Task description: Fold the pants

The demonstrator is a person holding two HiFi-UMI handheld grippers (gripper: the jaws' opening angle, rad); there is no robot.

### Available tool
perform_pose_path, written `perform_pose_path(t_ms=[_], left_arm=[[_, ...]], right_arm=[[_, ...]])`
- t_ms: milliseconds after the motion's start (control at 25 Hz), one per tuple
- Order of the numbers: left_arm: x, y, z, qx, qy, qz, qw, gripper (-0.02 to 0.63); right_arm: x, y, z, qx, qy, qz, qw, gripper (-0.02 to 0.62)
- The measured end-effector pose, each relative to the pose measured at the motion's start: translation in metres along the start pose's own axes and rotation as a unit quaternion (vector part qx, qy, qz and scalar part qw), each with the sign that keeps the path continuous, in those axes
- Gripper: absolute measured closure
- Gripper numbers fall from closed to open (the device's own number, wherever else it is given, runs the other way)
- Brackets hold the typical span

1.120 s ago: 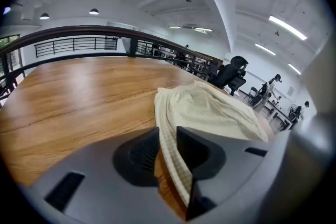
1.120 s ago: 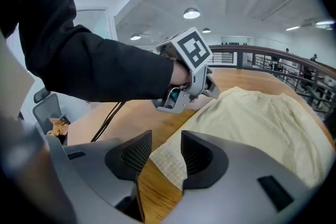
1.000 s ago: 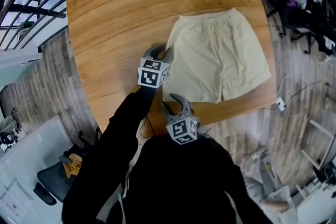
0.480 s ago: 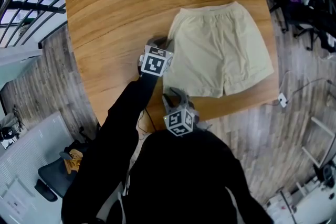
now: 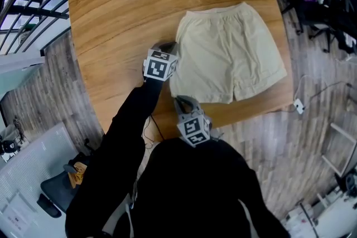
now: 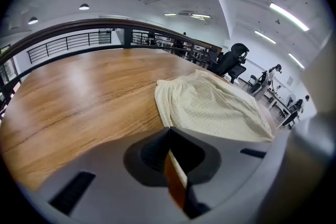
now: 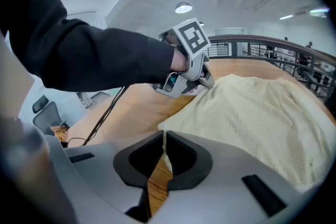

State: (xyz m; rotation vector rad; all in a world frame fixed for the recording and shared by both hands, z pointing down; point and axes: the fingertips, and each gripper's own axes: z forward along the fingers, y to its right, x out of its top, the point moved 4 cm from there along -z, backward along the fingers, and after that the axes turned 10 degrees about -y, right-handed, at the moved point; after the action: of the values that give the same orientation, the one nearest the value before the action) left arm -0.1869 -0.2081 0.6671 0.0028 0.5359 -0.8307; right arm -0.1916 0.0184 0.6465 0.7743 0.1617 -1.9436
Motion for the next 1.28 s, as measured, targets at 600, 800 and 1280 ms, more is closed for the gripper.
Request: perform_pose_path(t_ms=[600, 800, 1280], left_arm=[[0.028, 0.030, -0.037, 0.001, 0.037, -0.023, 0.9991, 0.600], [0.040, 0.039, -0.051, -0.002, 0.057, -0.042, 0.9975, 0.600], [0.083, 0.084, -0.070, -0.011, 0.097, -0.066, 0.9930, 0.600]], right_arm=[[0.020, 0.032, -0.083, 0.039, 0.089, 0.097, 0.991, 0.575], [0.023, 0.042, -0.098, 0.036, 0.135, 0.118, 0.983, 0.575], [0.016, 0.083, -0.162, 0.062, 0.208, 0.214, 0.952, 0.575]])
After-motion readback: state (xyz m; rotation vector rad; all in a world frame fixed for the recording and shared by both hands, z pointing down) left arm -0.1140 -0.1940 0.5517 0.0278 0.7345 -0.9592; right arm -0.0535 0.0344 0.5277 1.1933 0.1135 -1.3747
